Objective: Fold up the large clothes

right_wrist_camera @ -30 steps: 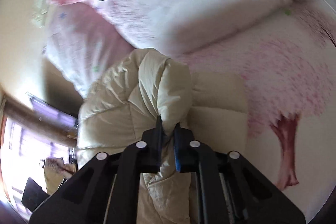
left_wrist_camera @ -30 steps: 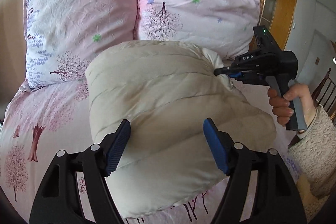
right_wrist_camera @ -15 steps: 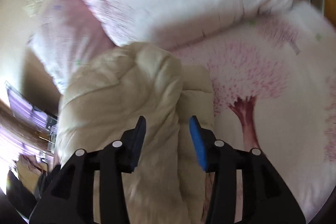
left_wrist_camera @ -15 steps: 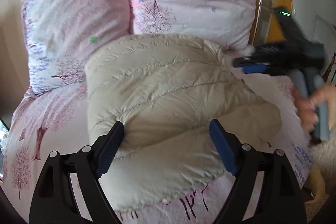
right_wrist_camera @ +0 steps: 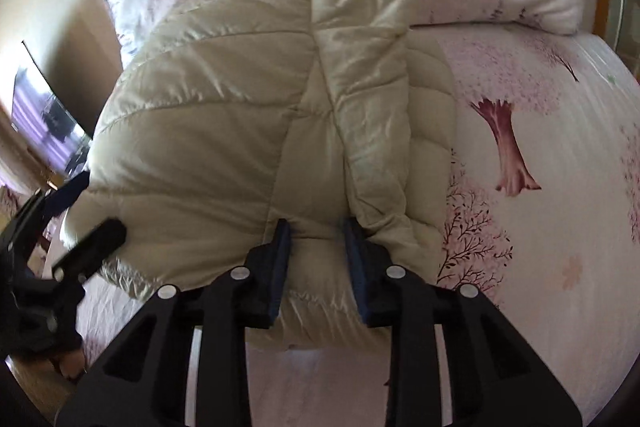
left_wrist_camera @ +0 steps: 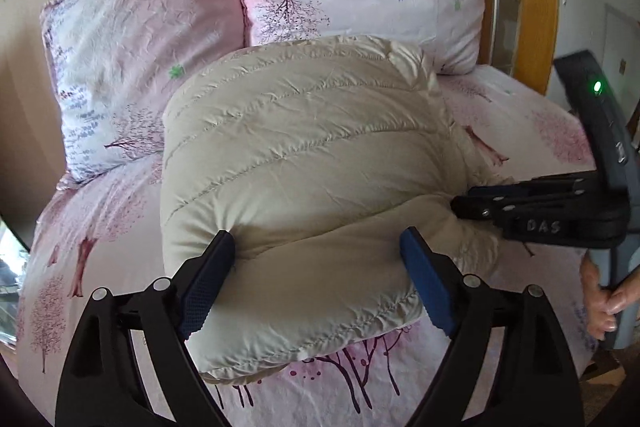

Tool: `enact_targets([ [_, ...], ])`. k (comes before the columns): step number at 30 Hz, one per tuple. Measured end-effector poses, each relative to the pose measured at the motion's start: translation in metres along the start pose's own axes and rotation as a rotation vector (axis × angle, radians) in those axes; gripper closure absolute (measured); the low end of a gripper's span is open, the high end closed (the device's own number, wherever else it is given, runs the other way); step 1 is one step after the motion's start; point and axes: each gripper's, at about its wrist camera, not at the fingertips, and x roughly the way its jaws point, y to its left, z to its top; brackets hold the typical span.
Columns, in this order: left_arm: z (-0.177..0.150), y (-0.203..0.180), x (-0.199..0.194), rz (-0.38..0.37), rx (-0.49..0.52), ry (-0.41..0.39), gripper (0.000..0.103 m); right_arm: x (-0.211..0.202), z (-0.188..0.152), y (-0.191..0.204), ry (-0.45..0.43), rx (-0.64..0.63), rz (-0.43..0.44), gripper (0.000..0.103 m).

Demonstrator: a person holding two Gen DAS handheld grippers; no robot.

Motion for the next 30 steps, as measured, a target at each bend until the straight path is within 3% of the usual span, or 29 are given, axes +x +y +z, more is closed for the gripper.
enact_targets([
  [5, -0.01, 0.016, -0.031, 0.044, -0.053, -0.04, 0.018, -0.037, -0.017, 0.003, -0.094, -0.036, 0.005, 0.069],
  [10, -0.019, 0.027, -0.021, 0.06, -0.096, 0.006, 0.018, -0.02, -0.032, -0.002, -0.037, -0.022, -0.018, 0.064],
  [14, -0.023, 0.02, -0.017, 0.084, -0.097, 0.001, 0.012, -0.024, -0.028, -0.003, -0.054, 0.011, -0.019, 0.057],
  [18, -0.026, 0.024, -0.037, 0.077, -0.148, -0.048, 0.001, -0.049, -0.035, 0.008, -0.143, -0.021, -0.063, 0.018],
  [22, -0.037, 0.023, -0.056, 0.146, -0.17, -0.072, 0.001, -0.077, -0.05, 0.026, -0.244, -0.105, -0.157, 0.002],
  [27, -0.051, 0.029, -0.059, 0.118, -0.232, -0.006, 0.001, -0.09, -0.062, 0.037, -0.265, -0.146, -0.217, 0.002],
  [30, -0.061, 0.032, -0.058, 0.105, -0.269, 0.045, 0.001, -0.092, -0.065, 0.037, -0.242, -0.13, -0.195, 0.002],
])
